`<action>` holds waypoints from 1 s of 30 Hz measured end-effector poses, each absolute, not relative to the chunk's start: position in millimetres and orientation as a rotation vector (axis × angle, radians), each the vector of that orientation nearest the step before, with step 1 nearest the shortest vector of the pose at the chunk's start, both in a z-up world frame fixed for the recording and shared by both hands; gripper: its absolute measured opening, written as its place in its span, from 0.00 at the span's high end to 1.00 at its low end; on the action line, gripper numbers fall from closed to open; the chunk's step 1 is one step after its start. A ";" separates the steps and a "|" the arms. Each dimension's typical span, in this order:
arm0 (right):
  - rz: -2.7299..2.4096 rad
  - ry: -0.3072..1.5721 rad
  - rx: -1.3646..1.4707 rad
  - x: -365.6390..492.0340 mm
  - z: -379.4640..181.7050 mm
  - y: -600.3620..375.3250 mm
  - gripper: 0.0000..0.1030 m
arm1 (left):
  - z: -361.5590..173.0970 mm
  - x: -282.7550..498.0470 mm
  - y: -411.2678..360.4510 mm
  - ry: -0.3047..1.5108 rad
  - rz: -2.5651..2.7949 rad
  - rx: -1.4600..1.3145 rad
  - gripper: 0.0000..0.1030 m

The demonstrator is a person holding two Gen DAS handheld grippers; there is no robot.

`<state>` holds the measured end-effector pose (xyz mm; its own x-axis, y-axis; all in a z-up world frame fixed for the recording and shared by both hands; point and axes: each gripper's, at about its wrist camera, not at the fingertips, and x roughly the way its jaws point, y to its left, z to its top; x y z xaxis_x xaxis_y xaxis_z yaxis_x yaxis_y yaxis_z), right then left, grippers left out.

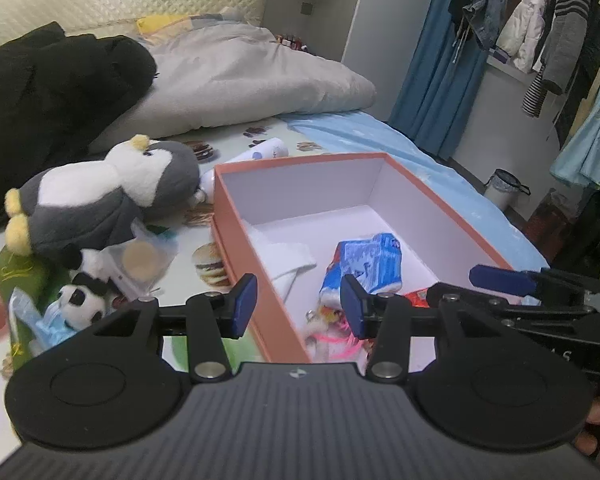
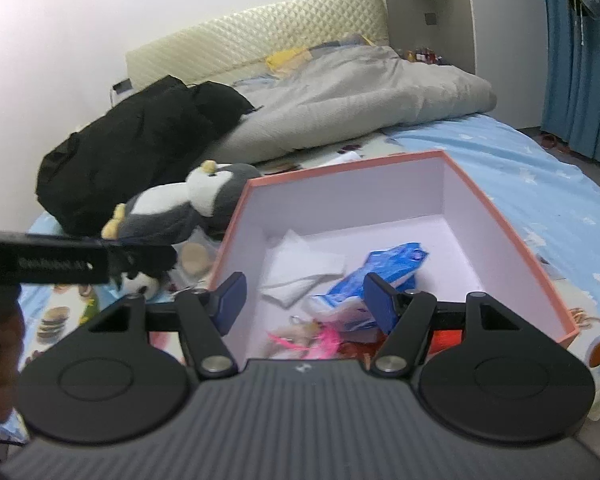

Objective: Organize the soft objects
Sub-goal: 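Move both tools back from the box toward the pile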

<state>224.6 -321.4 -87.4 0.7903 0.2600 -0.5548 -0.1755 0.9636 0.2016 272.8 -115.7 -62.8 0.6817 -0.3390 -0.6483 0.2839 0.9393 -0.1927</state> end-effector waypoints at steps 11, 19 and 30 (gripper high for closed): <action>0.298 0.576 0.093 185.0 -82.7 -281.3 0.35 | -65.4 216.4 -71.0 0.701 -0.262 -0.132 0.49; 0.354 0.562 0.115 156.0 -74.1 -257.2 0.35 | -70.4 179.0 -37.4 0.730 -0.222 -0.211 0.49; 0.409 0.623 0.094 116.0 -83.9 -221.8 0.35 | -80.4 118.4 3.0 0.747 -0.132 -0.212 0.49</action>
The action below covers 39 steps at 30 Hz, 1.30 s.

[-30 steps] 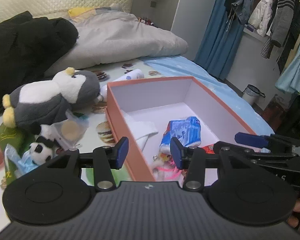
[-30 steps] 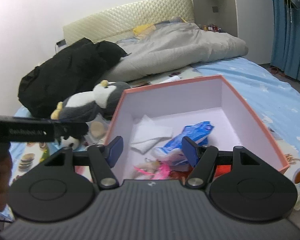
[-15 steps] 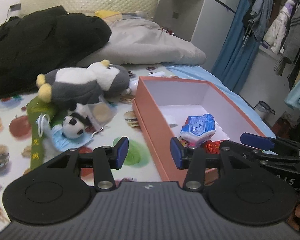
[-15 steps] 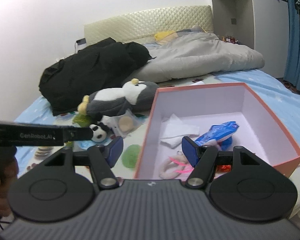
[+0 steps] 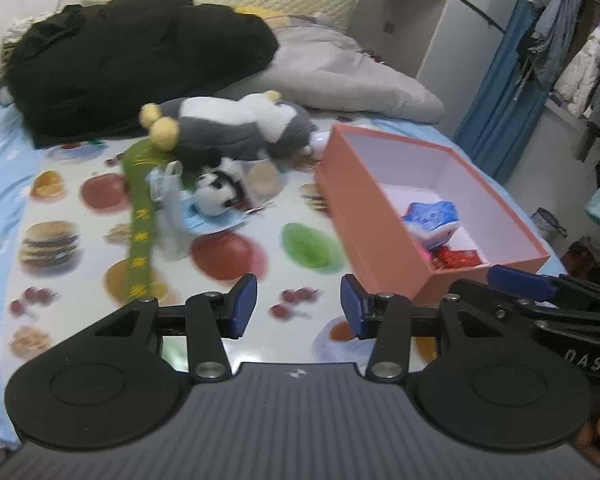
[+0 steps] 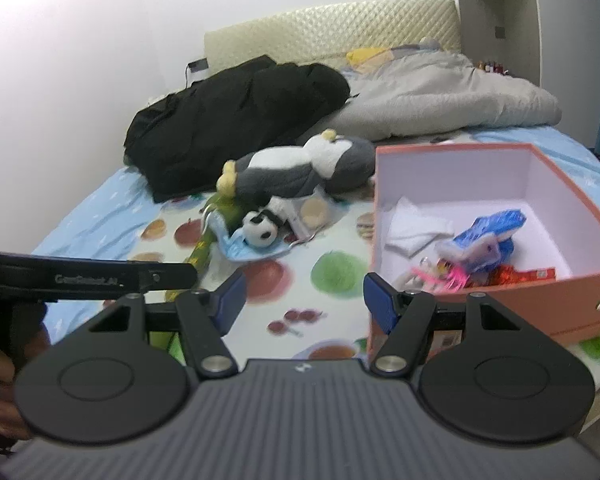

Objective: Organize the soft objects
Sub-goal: 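Move both tools back from the box toward the pile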

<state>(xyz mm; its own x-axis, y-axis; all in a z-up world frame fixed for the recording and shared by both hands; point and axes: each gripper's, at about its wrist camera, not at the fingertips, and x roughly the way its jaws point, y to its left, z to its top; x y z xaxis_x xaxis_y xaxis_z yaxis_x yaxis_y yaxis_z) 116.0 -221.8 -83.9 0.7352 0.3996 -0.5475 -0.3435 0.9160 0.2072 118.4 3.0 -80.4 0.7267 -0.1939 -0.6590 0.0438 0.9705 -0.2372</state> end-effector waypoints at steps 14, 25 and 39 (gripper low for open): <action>0.464 0.709 0.077 115.0 -94.1 -184.8 0.35 | -111.7 95.1 37.8 0.756 -0.034 -0.220 0.49; 0.474 0.756 0.091 162.9 -115.7 -156.8 0.35 | -158.7 151.6 53.5 0.785 0.023 -0.230 0.49; 0.461 0.793 0.155 258.0 -141.6 -126.6 0.35 | -202.7 231.3 58.3 0.814 0.108 -0.234 0.50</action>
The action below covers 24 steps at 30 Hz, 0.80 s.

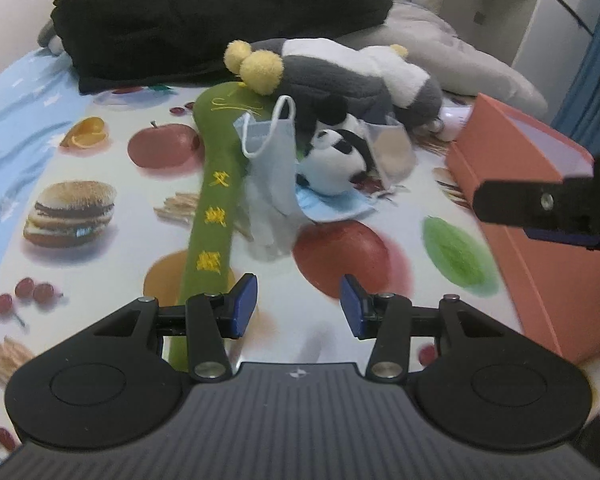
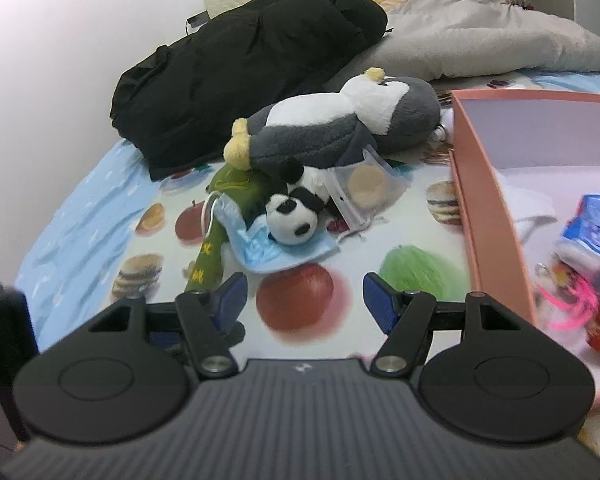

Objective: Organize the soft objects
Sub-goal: 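Move both tools back from the box toward the pile, then grasp the clear plastic item with the left tool while the right grasps the small panda plush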

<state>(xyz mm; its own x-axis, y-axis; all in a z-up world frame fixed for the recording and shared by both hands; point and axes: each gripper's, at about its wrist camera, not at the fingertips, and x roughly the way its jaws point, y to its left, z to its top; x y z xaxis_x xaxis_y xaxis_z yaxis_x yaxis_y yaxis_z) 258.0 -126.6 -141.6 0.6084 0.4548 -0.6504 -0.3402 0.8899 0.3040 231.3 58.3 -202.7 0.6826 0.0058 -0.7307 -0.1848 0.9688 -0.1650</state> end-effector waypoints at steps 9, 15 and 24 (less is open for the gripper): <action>0.496 0.832 0.175 310.8 -166.7 -101.8 0.42 | -221.0 259.6 68.0 0.797 0.218 -0.313 0.51; 0.505 0.857 0.200 339.9 -182.2 -87.4 0.42 | -233.1 275.6 65.8 0.798 0.285 -0.370 0.52; 0.515 0.894 0.219 378.3 -204.0 -66.2 0.41 | -237.7 291.6 63.4 0.749 0.372 -0.368 0.59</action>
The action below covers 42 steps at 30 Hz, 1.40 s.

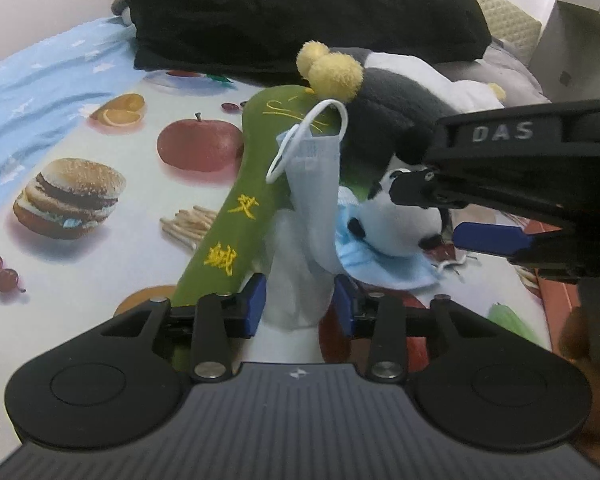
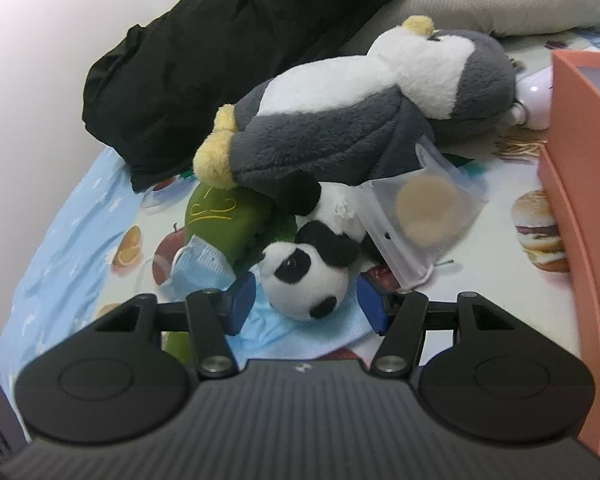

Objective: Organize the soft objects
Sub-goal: 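Grasp the clear plastic item with the left tool while the right grasps the small panda plush, then lift and carry the clear item with the left tool while the right carries the panda over the box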

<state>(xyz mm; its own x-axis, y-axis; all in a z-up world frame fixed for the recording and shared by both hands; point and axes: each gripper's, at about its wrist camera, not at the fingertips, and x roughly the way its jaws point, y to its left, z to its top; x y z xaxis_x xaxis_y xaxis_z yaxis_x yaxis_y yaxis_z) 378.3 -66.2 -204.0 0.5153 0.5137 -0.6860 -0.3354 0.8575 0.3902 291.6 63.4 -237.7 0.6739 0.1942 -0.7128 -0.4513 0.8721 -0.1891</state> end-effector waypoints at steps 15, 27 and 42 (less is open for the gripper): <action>0.533 0.922 0.188 392.1 -215.5 -51.8 0.44 | -238.6 291.8 75.7 0.744 0.347 -0.349 0.86; 0.530 0.869 0.121 336.1 -183.8 -77.5 0.44 | -218.6 251.7 66.5 0.749 0.301 -0.366 0.86; 0.503 0.929 -0.009 239.5 -190.3 -132.5 0.44 | -209.7 185.9 35.6 0.848 0.155 -0.352 0.85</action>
<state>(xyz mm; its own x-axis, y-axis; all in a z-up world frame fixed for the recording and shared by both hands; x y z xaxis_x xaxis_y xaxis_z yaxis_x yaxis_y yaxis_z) 239.5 -132.5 -190.3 0.4922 0.4109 -0.7674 -0.4183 0.8848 0.2055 185.9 35.6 -209.7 0.6542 -0.0050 -0.7563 -0.2724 0.9313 -0.2418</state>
